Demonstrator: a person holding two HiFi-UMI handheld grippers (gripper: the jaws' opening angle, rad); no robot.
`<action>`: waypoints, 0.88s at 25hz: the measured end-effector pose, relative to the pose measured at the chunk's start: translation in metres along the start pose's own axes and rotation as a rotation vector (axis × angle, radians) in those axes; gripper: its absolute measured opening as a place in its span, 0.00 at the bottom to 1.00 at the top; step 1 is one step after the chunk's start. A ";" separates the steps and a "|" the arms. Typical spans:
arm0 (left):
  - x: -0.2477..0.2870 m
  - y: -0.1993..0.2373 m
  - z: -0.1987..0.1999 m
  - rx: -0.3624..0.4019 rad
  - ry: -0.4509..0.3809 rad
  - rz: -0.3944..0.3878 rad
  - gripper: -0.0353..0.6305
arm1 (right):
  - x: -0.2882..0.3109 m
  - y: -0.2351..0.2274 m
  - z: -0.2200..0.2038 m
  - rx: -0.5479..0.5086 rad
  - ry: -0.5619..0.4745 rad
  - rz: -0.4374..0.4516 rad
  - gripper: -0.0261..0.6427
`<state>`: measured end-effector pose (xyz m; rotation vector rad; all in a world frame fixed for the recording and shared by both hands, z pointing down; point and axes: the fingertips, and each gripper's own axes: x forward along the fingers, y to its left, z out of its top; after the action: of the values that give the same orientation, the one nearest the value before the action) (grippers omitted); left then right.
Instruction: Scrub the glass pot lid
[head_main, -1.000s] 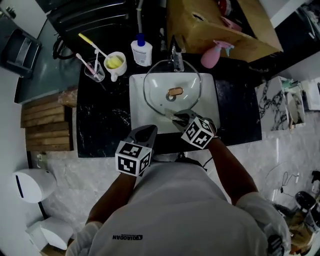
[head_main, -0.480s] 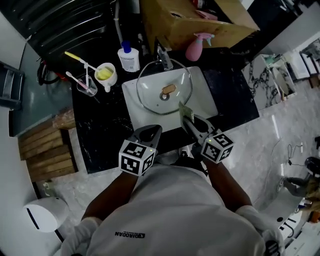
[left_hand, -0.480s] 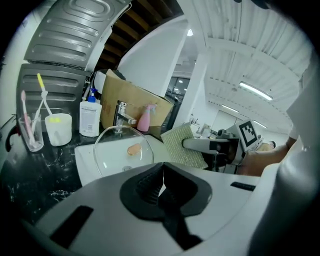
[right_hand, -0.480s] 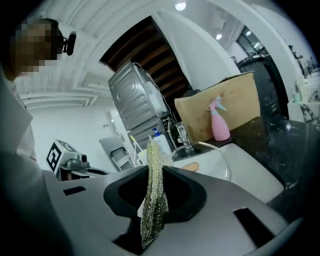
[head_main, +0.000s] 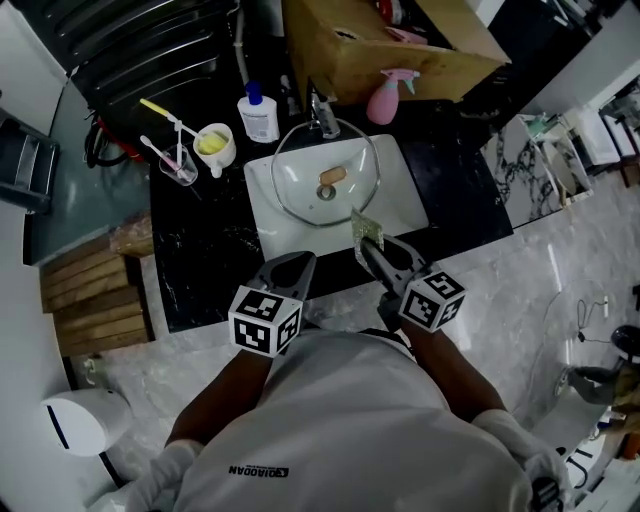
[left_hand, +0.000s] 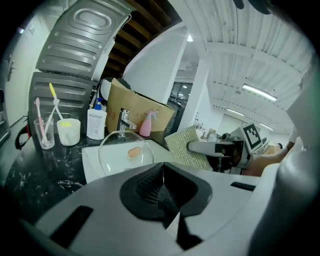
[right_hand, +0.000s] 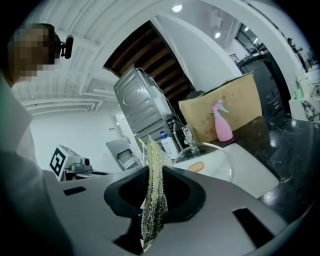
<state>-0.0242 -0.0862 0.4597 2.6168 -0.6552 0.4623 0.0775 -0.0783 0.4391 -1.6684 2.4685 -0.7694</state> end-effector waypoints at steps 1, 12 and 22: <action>0.001 -0.007 -0.002 -0.009 -0.006 0.013 0.08 | -0.008 0.000 0.002 -0.010 -0.001 0.013 0.17; 0.015 -0.146 -0.050 -0.084 -0.054 0.109 0.08 | -0.132 -0.005 -0.022 -0.138 0.064 0.148 0.17; -0.004 -0.242 -0.109 -0.135 -0.065 0.214 0.08 | -0.223 -0.003 -0.059 -0.146 0.088 0.228 0.17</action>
<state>0.0713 0.1605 0.4796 2.4544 -0.9601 0.3827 0.1529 0.1399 0.4427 -1.3848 2.7737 -0.6632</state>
